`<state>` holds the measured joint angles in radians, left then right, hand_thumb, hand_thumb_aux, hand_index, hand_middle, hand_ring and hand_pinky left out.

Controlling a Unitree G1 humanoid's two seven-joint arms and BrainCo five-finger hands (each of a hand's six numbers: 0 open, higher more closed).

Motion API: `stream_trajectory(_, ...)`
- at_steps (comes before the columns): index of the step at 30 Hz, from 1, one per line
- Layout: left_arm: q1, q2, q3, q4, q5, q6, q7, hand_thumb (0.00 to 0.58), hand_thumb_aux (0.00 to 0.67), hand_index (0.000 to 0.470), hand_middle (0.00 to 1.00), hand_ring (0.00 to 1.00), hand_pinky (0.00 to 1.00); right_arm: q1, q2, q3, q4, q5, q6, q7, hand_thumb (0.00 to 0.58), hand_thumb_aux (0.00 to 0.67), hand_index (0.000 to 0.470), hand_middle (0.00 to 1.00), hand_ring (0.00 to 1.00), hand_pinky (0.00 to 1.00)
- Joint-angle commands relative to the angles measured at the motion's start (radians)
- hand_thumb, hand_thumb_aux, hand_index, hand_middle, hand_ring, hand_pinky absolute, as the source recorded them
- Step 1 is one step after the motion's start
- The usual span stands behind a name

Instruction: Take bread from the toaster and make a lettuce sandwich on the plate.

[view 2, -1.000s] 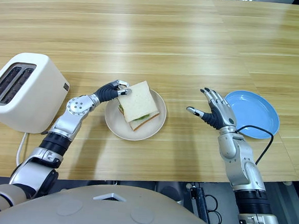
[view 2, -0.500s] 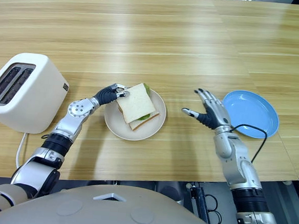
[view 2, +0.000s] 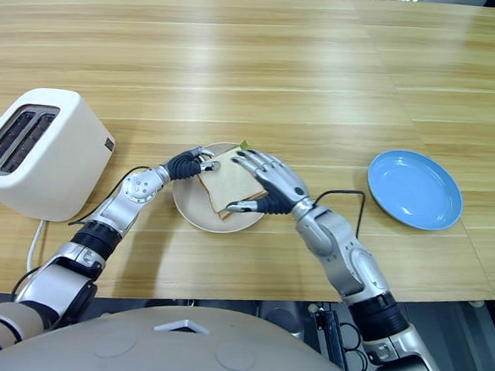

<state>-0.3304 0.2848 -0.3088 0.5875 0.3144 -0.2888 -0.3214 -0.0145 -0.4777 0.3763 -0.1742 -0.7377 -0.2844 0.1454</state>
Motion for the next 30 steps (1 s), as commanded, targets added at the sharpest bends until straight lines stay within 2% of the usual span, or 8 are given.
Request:
stream_trajectory(1, 0.012, 0.013, -0.03, 0.058, 0.052, 0.019, 0.024, 0.58, 0.67, 0.46, 1.0, 1.0, 1.0, -0.019, 0.003, 0.041, 0.003, -0.048, -0.008, 0.028, 0.0, 0.0, 0.0, 0.0, 0.0, 0.0)
stream_trajectory(9, -0.006, 0.03, -0.05, 0.093, 0.098, 0.023, 0.077, 0.58, 0.67, 0.46, 1.0, 1.0, 1.0, -0.027, 0.0, 0.109, -0.023, -0.105, -0.018, 0.094, 0.0, 0.0, 0.0, 0.0, 0.0, 0.0)
stream_trajectory(20, -0.02, 0.043, -0.046, 0.109, 0.105, 0.025, 0.103, 0.58, 0.67, 0.46, 1.0, 1.0, 1.0, -0.024, -0.048, 0.083, 0.013, -0.135, -0.012, 0.079, 0.0, 0.0, 0.0, 0.0, 0.0, 0.0)
stream_trajectory(30, -0.005, 0.038, -0.055, 0.11, 0.1, 0.028, 0.089, 0.58, 0.67, 0.46, 1.0, 1.0, 1.0, -0.122, -0.018, 0.121, 0.216, -0.145, -0.052, 0.025, 0.0, 0.0, 0.0, 0.0, 0.0, 0.0)
